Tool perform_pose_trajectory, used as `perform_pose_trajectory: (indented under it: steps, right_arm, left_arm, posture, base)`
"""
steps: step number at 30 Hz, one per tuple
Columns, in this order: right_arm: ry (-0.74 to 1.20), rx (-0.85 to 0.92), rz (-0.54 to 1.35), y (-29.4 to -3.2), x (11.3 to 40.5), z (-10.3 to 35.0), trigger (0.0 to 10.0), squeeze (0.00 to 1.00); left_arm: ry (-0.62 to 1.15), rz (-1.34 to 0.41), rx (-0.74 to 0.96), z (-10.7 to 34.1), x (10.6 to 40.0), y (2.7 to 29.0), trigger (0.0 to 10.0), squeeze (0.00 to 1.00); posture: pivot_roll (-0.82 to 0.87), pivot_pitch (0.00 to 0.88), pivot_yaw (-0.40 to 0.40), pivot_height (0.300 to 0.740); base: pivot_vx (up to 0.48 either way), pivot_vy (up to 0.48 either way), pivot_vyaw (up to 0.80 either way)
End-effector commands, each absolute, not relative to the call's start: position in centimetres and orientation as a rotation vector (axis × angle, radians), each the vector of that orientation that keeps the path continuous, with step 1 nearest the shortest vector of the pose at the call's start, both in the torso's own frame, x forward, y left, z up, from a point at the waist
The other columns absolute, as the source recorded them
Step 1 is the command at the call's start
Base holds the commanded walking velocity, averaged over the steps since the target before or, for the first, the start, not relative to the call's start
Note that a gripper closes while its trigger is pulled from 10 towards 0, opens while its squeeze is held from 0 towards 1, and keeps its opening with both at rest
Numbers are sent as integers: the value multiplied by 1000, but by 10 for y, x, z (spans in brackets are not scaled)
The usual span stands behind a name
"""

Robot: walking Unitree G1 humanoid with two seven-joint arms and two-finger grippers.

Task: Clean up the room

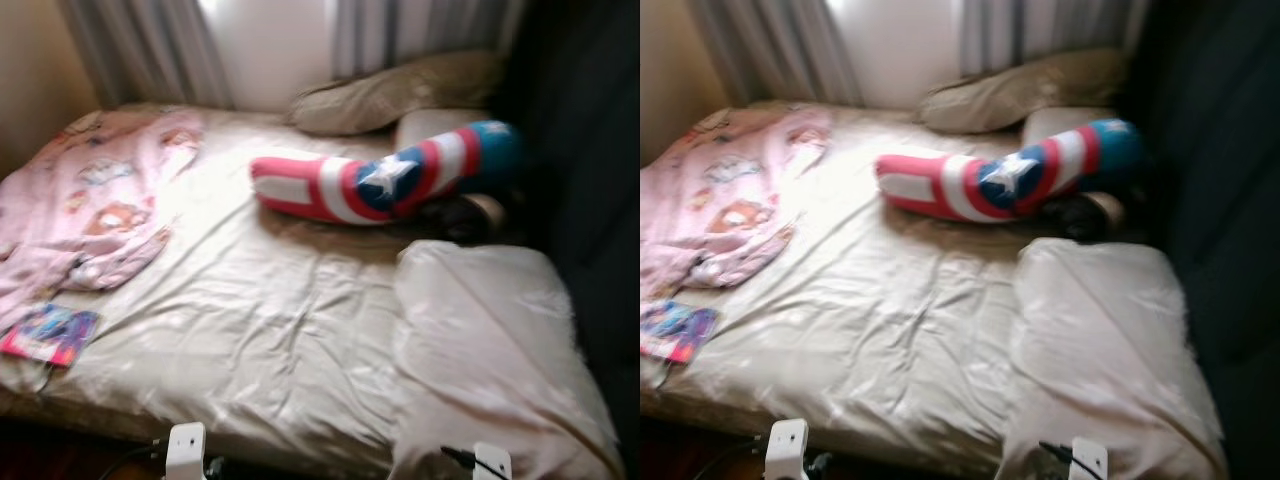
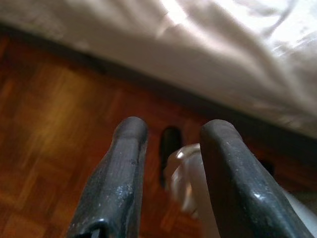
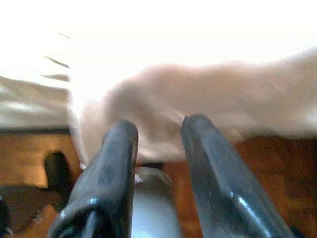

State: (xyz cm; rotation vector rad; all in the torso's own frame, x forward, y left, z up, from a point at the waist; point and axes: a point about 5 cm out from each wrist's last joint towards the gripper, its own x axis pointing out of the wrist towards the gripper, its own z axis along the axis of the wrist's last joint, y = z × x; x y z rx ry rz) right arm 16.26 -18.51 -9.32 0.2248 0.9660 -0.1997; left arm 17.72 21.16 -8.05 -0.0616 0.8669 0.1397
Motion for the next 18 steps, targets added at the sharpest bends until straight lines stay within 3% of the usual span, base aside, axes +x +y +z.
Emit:
perform_pose_trajectory:
  steps: [1,7,18]
  right_arm:
    - [992,234,-218,-186,154,-97,10000,0]
    - [993,235,-221,-186,154,-97,10000,0]
    - [988,226,-245,-193,154,-96,10000,0]
  left_arm:
    - [874,139,-58,-80,178,211,10000,0]
    - [883,127,-50,-81,178,211,10000,0]
    - [884,143,-55,-80,179,212,10000,0]
  posture:
    - [49,0,-1,740]
    - [49,35,-1,740]
    - [55,97,-13,740]
  base:
    - [0,0,0]
    - [0,0,0]
    - [0,341,0]
